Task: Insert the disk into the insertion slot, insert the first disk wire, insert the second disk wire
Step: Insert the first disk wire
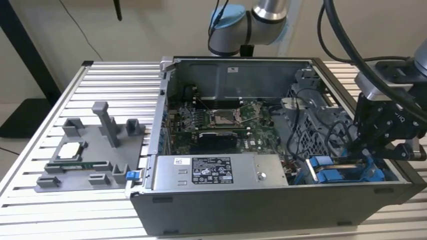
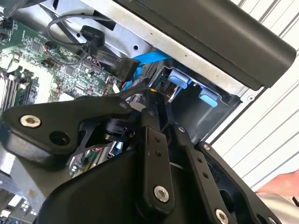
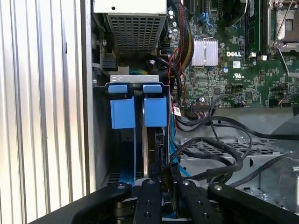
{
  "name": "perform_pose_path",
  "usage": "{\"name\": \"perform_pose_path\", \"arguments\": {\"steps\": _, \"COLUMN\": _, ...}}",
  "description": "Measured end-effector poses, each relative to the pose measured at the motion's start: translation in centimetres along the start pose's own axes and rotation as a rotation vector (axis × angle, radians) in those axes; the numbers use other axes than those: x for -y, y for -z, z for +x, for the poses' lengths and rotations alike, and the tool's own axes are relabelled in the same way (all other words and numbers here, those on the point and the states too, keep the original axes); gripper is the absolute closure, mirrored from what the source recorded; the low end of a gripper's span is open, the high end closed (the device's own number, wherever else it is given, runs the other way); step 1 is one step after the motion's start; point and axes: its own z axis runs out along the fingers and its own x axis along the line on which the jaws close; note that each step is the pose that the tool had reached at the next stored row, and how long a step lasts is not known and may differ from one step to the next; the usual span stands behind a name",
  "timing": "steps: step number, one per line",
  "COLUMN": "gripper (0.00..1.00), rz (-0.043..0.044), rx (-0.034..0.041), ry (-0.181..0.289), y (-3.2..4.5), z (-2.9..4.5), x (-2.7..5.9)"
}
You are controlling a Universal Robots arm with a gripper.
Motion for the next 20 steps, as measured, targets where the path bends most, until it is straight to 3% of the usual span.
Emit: {"name": "perform_pose_path", "arguments": {"steps": 20, "gripper": 1.0, "rz": 0.0006, "rx": -0.0008, "ry": -0.006, "y": -0.84, "z": 0.02, "x": 0.15}}
